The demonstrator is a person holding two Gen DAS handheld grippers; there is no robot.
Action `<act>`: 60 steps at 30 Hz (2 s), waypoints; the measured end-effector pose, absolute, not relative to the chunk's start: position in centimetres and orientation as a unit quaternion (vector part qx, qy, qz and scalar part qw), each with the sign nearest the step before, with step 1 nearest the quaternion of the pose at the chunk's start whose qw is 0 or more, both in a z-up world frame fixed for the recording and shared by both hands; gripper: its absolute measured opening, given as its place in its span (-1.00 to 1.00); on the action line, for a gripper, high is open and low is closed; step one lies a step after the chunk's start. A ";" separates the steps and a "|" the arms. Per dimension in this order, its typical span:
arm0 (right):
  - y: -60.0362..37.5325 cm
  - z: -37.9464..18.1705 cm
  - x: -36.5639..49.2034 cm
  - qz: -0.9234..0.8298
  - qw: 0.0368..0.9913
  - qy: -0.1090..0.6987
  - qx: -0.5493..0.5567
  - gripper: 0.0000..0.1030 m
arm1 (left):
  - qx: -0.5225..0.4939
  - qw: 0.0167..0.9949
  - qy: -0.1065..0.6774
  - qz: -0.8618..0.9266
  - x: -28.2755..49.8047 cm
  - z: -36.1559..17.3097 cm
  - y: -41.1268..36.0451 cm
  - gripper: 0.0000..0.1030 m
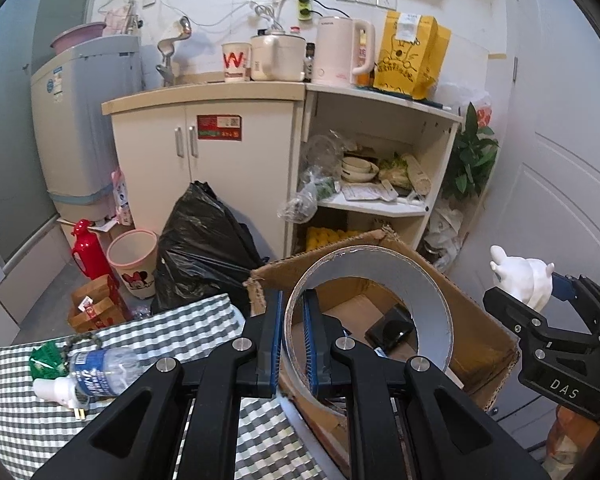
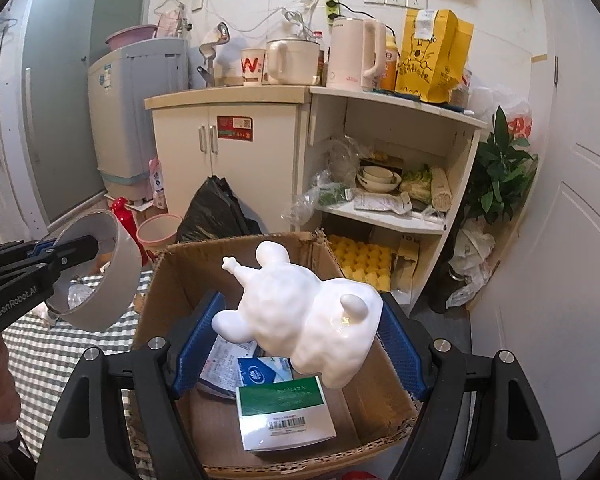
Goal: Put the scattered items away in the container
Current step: 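Lift and carry the tape ring and plush toy over the cardboard box, then open both grippers to drop the tape ring and plush toy into the box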
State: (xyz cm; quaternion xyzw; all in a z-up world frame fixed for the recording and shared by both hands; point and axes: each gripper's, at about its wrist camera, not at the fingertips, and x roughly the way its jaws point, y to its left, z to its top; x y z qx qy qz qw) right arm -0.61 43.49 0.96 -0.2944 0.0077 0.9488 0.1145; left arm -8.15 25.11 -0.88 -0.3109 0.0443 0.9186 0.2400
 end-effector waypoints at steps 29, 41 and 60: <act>46.8 -6.4 -4.3 0.909 0.108 0.021 -0.402 0.49 | -0.390 0.281 0.116 0.869 -11.7 -8.0 33.5 -0.81; 46.7 -9.5 -5.3 0.887 0.102 0.017 -0.451 0.49 | -0.421 0.307 0.152 0.840 -11.9 -10.6 35.4 -0.81; 46.0 -9.0 -5.1 0.881 0.113 -0.001 -0.459 0.49 | -0.413 0.305 0.158 0.844 -11.4 -9.5 35.4 -0.29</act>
